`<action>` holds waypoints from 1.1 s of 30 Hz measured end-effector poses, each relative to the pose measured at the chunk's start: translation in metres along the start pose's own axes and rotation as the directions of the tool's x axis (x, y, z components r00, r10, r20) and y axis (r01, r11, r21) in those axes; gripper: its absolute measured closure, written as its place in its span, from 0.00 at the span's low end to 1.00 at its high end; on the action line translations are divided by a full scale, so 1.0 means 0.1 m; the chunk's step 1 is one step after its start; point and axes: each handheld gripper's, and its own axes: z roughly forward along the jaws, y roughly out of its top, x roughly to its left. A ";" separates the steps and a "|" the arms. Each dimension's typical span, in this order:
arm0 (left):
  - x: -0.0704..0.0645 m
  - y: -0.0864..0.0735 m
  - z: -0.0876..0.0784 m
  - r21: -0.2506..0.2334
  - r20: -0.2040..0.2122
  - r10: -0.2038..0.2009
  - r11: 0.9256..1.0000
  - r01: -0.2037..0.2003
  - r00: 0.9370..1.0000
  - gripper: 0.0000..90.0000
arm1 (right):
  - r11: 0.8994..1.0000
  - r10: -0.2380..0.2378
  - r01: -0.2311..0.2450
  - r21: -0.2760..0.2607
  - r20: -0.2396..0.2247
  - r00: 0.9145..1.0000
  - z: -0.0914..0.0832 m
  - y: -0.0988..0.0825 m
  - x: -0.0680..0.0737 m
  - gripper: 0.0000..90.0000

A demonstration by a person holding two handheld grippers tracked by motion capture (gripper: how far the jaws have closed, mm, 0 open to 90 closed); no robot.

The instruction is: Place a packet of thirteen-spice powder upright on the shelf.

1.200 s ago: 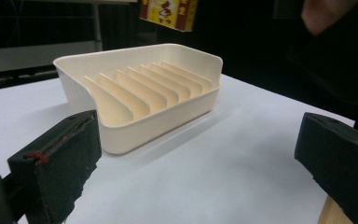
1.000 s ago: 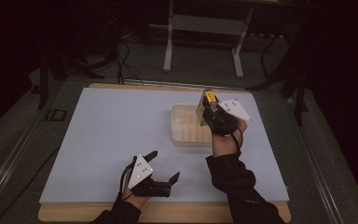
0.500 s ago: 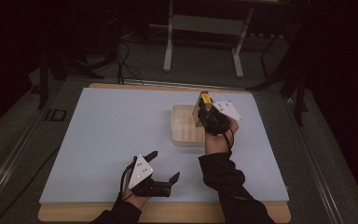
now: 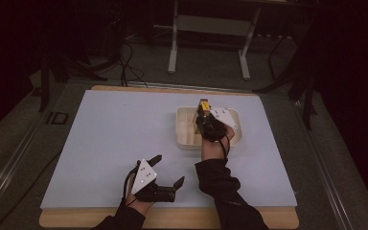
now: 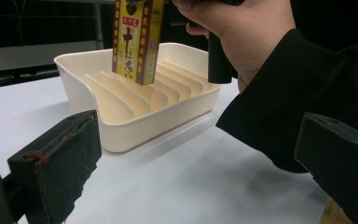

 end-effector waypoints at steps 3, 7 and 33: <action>0.00 0.00 0.00 0.001 0.000 -0.001 1.000 0.001 1.000 0.01 | 1.000 0.011 -0.011 0.011 0.010 1.000 0.03 -0.03 -0.01 0.75; 0.00 0.00 0.00 -0.003 0.001 -0.002 1.000 0.002 1.000 0.01 | 1.000 0.015 -0.015 0.017 0.023 1.000 0.04 -0.06 -0.04 0.75; 0.02 -0.01 0.01 0.013 0.002 -0.024 1.000 0.024 1.000 0.01 | 0.995 -0.036 0.032 0.091 0.050 0.998 0.14 -0.40 0.05 0.72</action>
